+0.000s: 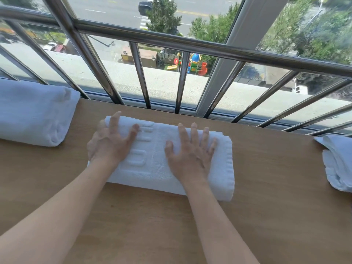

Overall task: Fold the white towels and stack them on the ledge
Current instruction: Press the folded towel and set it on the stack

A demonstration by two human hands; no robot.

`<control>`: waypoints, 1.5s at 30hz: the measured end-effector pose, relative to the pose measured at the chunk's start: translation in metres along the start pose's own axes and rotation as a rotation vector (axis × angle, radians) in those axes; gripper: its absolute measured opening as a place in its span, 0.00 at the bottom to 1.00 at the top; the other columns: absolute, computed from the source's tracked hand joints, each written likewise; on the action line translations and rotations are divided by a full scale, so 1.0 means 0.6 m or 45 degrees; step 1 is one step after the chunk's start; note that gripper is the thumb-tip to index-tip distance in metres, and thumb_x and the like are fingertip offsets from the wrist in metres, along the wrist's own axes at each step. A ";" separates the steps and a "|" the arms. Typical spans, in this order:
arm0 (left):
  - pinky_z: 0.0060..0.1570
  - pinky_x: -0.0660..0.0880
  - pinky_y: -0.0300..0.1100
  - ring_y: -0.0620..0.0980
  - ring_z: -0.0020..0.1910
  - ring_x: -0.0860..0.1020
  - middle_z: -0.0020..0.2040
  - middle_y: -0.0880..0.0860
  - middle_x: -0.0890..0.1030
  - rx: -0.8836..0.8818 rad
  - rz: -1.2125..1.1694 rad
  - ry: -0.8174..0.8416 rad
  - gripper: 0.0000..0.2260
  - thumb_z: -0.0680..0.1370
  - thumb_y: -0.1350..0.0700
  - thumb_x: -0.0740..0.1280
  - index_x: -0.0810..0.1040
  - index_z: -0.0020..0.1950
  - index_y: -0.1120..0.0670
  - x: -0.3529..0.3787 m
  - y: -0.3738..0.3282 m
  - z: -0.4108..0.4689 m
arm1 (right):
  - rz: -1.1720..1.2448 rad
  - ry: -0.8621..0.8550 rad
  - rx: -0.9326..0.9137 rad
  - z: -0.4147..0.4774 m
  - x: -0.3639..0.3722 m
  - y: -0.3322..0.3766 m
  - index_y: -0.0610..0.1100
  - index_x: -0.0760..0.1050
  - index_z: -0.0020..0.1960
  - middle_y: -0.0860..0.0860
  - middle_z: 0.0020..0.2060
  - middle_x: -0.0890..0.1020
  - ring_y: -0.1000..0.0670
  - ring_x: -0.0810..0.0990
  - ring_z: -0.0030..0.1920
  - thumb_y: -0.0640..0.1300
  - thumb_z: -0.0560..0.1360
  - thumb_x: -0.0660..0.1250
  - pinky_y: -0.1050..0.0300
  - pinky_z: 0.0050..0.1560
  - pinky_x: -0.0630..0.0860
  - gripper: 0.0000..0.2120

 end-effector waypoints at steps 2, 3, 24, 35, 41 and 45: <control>0.57 0.69 0.60 0.64 0.63 0.74 0.69 0.58 0.70 -0.004 -0.041 -0.009 0.37 0.71 0.21 0.45 0.52 0.75 0.37 0.000 0.007 0.005 | -0.013 0.021 0.103 0.018 -0.003 -0.033 0.59 0.57 0.77 0.49 0.80 0.56 0.39 0.43 0.79 0.65 0.77 0.47 0.33 0.75 0.36 0.30; 0.57 0.69 0.60 0.64 0.63 0.74 0.68 0.58 0.72 -0.016 -0.058 -0.017 0.38 0.71 0.20 0.46 0.52 0.75 0.38 0.000 0.009 0.006 | -0.018 0.029 0.163 0.024 -0.005 -0.055 0.59 0.59 0.77 0.49 0.80 0.57 0.38 0.43 0.79 0.64 0.77 0.48 0.33 0.75 0.37 0.29; 0.41 0.70 0.48 0.57 0.46 0.78 0.49 0.57 0.80 -0.421 -0.535 0.353 0.50 0.57 0.16 0.55 0.77 0.52 0.60 -0.002 0.074 -0.001 | 0.420 0.079 0.668 -0.001 -0.014 -0.142 0.53 0.59 0.74 0.38 0.67 0.66 0.41 0.66 0.50 0.57 0.80 0.49 0.49 0.50 0.63 0.23; 0.40 0.69 0.46 0.52 0.45 0.77 0.46 0.50 0.80 -0.004 -0.769 0.232 0.46 0.55 0.14 0.53 0.79 0.52 0.50 -0.154 0.160 -0.003 | 0.496 -0.063 0.705 -0.123 -0.078 0.006 0.49 0.67 0.66 0.40 0.56 0.73 0.44 0.67 0.50 0.58 0.72 0.48 0.49 0.53 0.66 0.26; 0.46 0.74 0.49 0.56 0.45 0.77 0.39 0.47 0.75 0.037 -0.863 0.142 0.37 0.56 0.16 0.57 0.71 0.38 0.50 -0.321 0.347 0.058 | 0.447 -0.196 0.581 -0.153 -0.112 0.235 0.47 0.67 0.67 0.41 0.61 0.75 0.41 0.73 0.60 0.58 0.76 0.51 0.48 0.56 0.66 0.24; 0.49 0.75 0.49 0.56 0.47 0.76 0.47 0.52 0.78 -0.087 -0.847 0.074 0.43 0.59 0.16 0.57 0.75 0.49 0.54 -0.394 0.492 0.127 | 0.477 -0.215 0.488 -0.114 -0.100 0.402 0.43 0.68 0.65 0.37 0.61 0.76 0.37 0.75 0.61 0.52 0.82 0.52 0.48 0.54 0.68 0.18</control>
Point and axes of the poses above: each hand's wrist, its own z-axis towards the middle knuckle, its own x-axis out of the palm, y = z × x, the point moved 6 cm from there along z, towards the middle knuckle
